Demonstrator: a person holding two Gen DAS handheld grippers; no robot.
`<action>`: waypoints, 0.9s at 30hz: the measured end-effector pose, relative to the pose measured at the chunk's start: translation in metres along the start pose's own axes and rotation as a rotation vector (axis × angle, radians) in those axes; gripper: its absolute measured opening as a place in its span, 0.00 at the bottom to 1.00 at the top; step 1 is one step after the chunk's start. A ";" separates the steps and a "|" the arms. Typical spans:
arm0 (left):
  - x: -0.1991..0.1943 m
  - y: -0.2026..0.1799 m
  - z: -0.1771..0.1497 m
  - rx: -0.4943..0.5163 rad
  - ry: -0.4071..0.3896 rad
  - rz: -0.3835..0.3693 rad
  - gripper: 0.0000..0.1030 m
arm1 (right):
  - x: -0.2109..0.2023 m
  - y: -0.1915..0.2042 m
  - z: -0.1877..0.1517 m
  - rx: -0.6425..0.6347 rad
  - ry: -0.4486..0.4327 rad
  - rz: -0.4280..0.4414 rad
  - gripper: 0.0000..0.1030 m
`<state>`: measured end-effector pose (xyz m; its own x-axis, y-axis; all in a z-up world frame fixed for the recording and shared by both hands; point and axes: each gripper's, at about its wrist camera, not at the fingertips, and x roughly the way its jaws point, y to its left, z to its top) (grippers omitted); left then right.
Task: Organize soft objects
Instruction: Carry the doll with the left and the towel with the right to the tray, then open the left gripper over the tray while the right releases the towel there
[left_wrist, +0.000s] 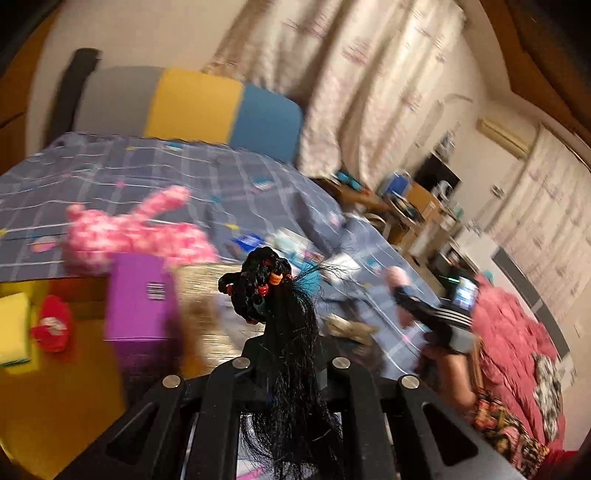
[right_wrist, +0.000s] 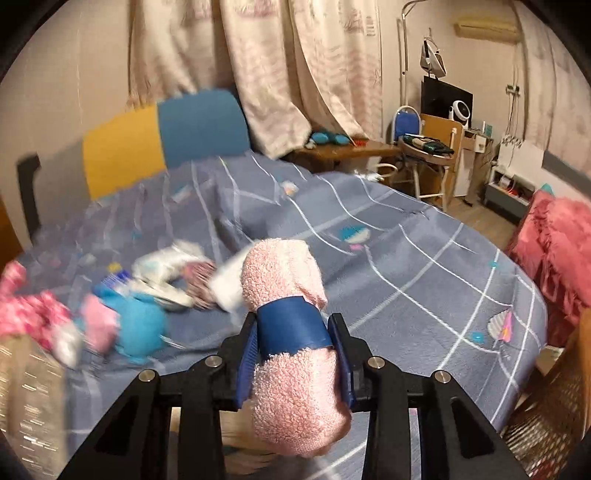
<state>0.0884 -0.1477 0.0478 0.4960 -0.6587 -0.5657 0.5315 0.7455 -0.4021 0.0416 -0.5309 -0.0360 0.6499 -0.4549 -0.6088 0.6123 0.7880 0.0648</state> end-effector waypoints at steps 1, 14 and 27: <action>-0.005 0.011 0.000 -0.018 -0.009 0.014 0.10 | -0.007 0.005 0.003 0.010 -0.008 0.028 0.37; -0.029 0.179 -0.020 -0.241 -0.001 0.250 0.10 | -0.119 0.179 -0.007 -0.127 -0.038 0.470 0.37; -0.001 0.262 -0.036 -0.293 0.128 0.381 0.11 | -0.158 0.359 -0.082 -0.267 0.174 0.743 0.37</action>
<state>0.2026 0.0520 -0.0830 0.5192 -0.3298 -0.7885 0.1040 0.9401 -0.3247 0.1223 -0.1424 0.0185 0.7518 0.2802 -0.5969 -0.0942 0.9416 0.3233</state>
